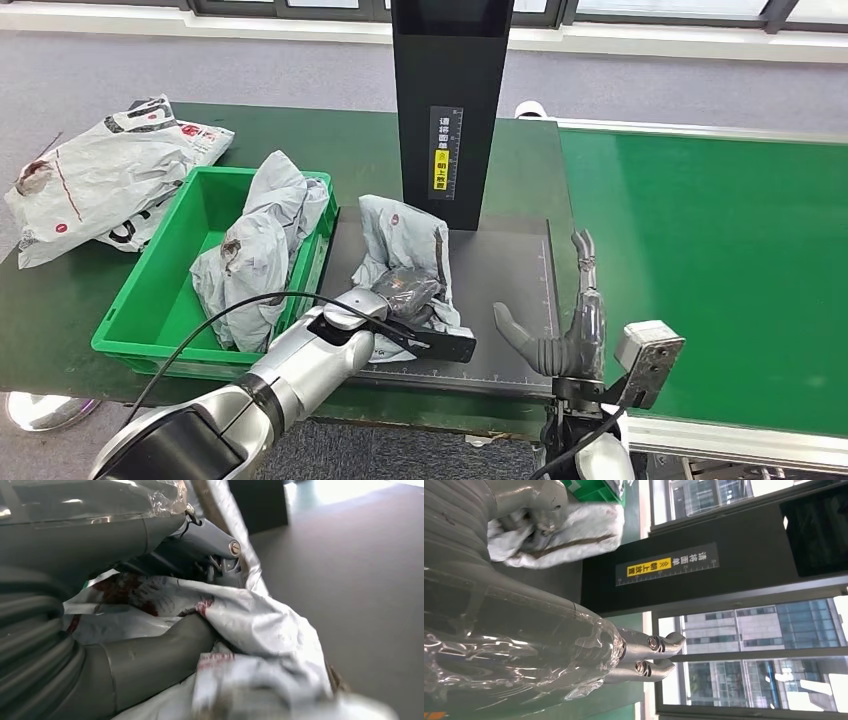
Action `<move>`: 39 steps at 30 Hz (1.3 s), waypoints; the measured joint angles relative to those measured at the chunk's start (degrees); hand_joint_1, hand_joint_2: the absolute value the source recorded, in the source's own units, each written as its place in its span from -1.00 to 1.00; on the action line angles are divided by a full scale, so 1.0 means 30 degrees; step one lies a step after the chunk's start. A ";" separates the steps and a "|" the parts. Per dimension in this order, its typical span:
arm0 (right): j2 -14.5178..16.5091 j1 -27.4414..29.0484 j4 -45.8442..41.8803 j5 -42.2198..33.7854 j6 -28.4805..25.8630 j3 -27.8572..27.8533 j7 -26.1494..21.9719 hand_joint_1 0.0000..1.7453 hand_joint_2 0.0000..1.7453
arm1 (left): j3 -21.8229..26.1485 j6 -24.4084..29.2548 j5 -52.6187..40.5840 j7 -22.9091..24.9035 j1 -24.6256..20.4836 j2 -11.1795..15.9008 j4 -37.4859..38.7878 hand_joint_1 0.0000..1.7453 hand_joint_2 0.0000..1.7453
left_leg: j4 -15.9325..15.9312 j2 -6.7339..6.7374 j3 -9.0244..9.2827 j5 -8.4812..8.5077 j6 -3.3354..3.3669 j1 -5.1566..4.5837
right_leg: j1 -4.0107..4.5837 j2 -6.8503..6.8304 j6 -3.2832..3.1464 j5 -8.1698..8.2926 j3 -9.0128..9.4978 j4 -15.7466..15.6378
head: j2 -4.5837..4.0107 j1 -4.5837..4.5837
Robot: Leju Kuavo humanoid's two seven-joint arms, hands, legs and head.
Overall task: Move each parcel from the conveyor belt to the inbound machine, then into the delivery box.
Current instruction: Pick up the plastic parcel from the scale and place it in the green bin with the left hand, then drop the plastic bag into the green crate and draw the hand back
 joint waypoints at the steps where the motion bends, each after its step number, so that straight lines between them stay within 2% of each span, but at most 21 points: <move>1: 0.0000 0.0192 -0.0167 0.0054 -0.0005 -0.0040 0.0009 -1.00 1.00 | 0.0006 0.0419 -0.0093 0.0286 0.0030 0.0107 -0.0235 1.00 1.00 | 0.0000 0.0000 -0.0011 0.0000 0.0000 0.0000 | 0.0000 0.0000 0.0000 0.0000 -0.0012 0.0001 | 0.0000 0.0000; 5: 0.0000 0.1023 -0.0968 0.0270 -0.0084 -0.0228 0.0046 -1.00 1.00 | 0.0275 0.2056 -0.0611 0.1442 0.0366 0.0797 -0.2271 1.00 1.00 | 0.0000 0.0000 -0.0051 0.0000 -0.0001 0.0001 | 0.0001 -0.0005 -0.0002 -0.0002 -0.0048 0.0007 | 0.0000 0.0000; 10: 0.0000 0.1921 -0.1911 0.0446 -0.0478 -0.0473 0.0091 -1.00 1.00 | 0.1481 0.4295 -0.1130 0.2294 0.1314 0.1904 -0.7130 1.00 1.00 | -0.0001 0.0011 -0.0080 -0.0002 -0.0002 0.0002 | 0.0001 0.0002 -0.0005 -0.0005 -0.0074 0.0014 | 0.0000 0.0004; 15: -0.0007 0.2560 -0.2355 0.0399 -0.1082 -0.0525 0.0124 -1.00 1.00 | 0.3329 0.6836 -0.1292 0.2337 0.2140 0.3284 -1.3044 1.00 1.00 | -0.0005 0.0025 -0.0090 -0.0012 -0.0013 0.0004 | 0.0003 0.0014 -0.0017 -0.0017 -0.0095 0.0016 | 0.0000 0.0000; 19: -0.0007 0.2769 -0.2404 0.0297 -0.1335 -0.0525 0.0060 -1.00 1.00 | 0.4726 0.9555 -0.2700 0.2404 0.3355 0.4252 -1.7316 1.00 1.00 | -0.0010 0.0026 -0.0085 -0.0017 -0.0019 0.0007 | 0.0006 0.0012 -0.0040 -0.0038 -0.0096 0.0020 | 0.0000 -0.0004; 22: -0.0007 0.2777 -0.2402 0.0251 -0.1388 -0.0524 0.0042 -1.00 1.00 | 0.5565 1.0907 -0.3991 0.2383 0.4464 0.4723 -1.9891 1.00 1.00 | -0.0011 0.0018 -0.0086 -0.0021 -0.0023 0.0009 | 0.0007 0.0003 -0.0048 -0.0052 -0.0095 0.0020 | 0.0000 -0.0004; 25: -0.0007 0.2754 -0.2379 0.0200 -0.1390 -0.0525 0.0033 -1.00 1.00 | 0.6199 1.1483 -0.5183 0.2454 0.5358 0.4936 -2.1690 1.00 1.00 | -0.0011 0.0010 -0.0086 -0.0024 -0.0023 0.0009 | 0.0005 -0.0006 -0.0048 -0.0062 -0.0090 0.0017 | 0.0000 -0.0004; 28: -0.0007 0.2701 -0.2339 0.0117 -0.1399 -0.0524 0.0014 -1.00 1.00 | 0.6583 1.1012 -0.6087 0.2767 0.5833 0.5067 -2.2555 1.00 1.00 | -0.0010 0.0008 -0.0086 -0.0025 -0.0023 0.0008 | 0.0004 -0.0008 -0.0047 -0.0064 -0.0089 0.0013 | 0.0000 -0.0004; 32: -0.0004 0.2444 -0.2186 0.0060 -0.1393 -0.0525 0.0005 -1.00 1.00 | 0.6901 0.8959 -0.7117 0.3849 0.5763 0.5208 -2.1941 1.00 1.00 | -0.0009 0.0013 -0.0072 -0.0022 -0.0024 0.0007 | 0.0004 -0.0007 -0.0042 -0.0057 -0.0087 0.0011 | 0.0000 -0.0004; 36: 0.0000 0.2090 -0.2005 0.0056 -0.1142 -0.0537 0.0013 -1.00 1.00 | 0.6716 0.5205 -0.7182 0.5515 0.4891 0.5417 -1.9170 1.00 1.00 | -0.0007 0.0014 -0.0061 -0.0007 -0.0025 0.0008 | 0.0006 -0.0006 -0.0041 -0.0040 -0.0098 0.0015 | 0.0000 -0.0004; 39: 0.0000 0.1710 -0.1790 0.0060 -0.0803 -0.0660 0.0013 -1.00 1.00 | 0.6488 0.3108 -0.7182 0.5849 0.3987 0.5404 -1.5942 1.00 1.00 | -0.0006 0.0048 -0.0063 0.0004 -0.0036 0.0008 | 0.0008 0.0028 -0.0060 -0.0006 -0.0115 0.0021 | 0.0000 -0.0005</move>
